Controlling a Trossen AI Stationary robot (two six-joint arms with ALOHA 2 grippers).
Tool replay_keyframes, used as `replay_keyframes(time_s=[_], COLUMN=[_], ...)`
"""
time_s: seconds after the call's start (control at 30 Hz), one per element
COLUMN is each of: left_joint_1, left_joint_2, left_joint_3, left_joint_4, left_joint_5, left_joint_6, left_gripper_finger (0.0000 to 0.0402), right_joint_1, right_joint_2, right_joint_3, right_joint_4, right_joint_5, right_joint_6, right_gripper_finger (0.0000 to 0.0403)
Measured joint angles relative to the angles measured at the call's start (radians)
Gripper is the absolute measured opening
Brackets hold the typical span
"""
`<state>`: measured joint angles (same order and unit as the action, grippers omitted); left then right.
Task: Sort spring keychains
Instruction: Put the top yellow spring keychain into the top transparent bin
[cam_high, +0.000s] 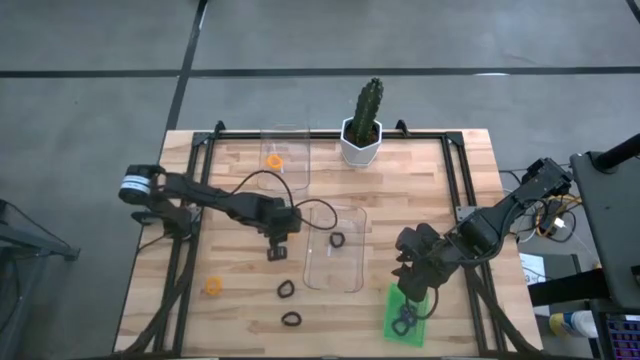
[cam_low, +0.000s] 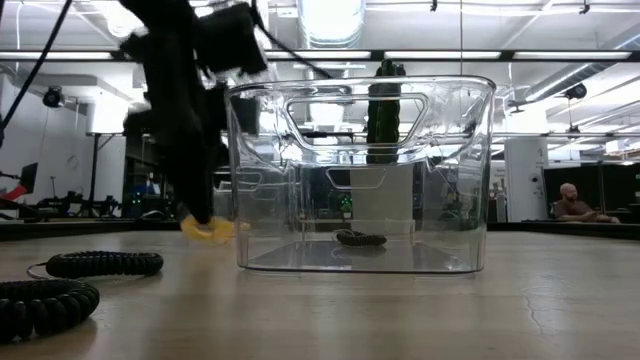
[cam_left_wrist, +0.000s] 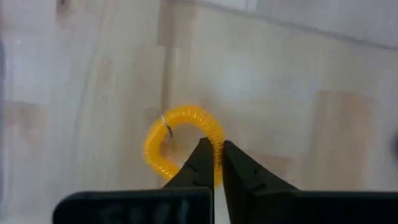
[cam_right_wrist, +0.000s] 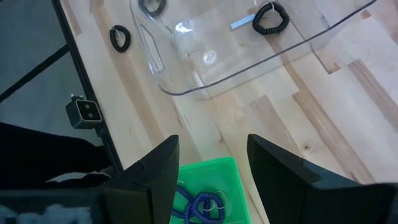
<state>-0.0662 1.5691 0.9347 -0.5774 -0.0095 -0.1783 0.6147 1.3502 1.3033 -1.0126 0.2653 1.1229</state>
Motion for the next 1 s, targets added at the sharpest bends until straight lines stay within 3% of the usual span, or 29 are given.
replay_keyframes(time_s=[0.17,0.33,0.47,0.8,1.0], left_joint_1=[-0.017,0.007,0.070,0.385,0.515], left_joint_2=[-0.111,-0.233,-0.279,-0.193,-0.119], left_joint_3=[0.093,0.170,0.203,0.206,0.206], left_joint_4=[-0.155,-0.191,-0.191,-0.181,-0.181], left_joint_5=[-0.009,-0.034,-0.113,-0.124,-0.116], left_joint_6=[0.000,0.013,0.056,0.198,0.112], left_gripper_finger=[0.0004,0.0001,0.0001,0.0001,0.0020], right_joint_1=[0.000,-0.001,-0.001,0.000,-0.002], right_joint_2=[0.000,0.000,0.000,0.020,0.044], right_joint_3=[0.000,0.000,0.000,0.000,0.000], right_joint_4=[0.000,0.001,0.007,0.075,0.086], right_joint_5=[0.000,0.011,0.026,0.074,0.079], right_joint_6=[0.001,0.001,0.004,0.024,0.023], right_gripper_finger=[0.0182,0.0182,0.0182,0.0182,0.0182])
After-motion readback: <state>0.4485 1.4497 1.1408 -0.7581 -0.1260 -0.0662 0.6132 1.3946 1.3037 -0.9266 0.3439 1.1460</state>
